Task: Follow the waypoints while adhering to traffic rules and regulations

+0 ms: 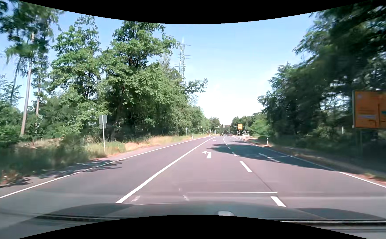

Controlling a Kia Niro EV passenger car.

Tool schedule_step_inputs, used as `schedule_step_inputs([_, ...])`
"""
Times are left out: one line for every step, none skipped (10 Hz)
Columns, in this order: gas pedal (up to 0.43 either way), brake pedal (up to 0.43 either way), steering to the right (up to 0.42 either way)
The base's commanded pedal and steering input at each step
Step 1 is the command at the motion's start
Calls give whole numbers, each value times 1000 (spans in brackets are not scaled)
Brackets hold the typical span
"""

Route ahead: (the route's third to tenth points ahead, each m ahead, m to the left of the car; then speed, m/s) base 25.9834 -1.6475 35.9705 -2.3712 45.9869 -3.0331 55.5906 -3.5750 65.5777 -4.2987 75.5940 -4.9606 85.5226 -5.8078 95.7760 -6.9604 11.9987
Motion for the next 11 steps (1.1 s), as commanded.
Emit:
schedule_step_inputs([67,0,17])
schedule_step_inputs([67,0,16])
schedule_step_inputs([67,0,15])
schedule_step_inputs([67,0,15])
schedule_step_inputs([79,0,14])
schedule_step_inputs([79,0,14])
schedule_step_inputs([98,0,11])
schedule_step_inputs([98,0,9])
schedule_step_inputs([98,0,7])
schedule_step_inputs([98,0,6])
schedule_step_inputs([98,0,6])
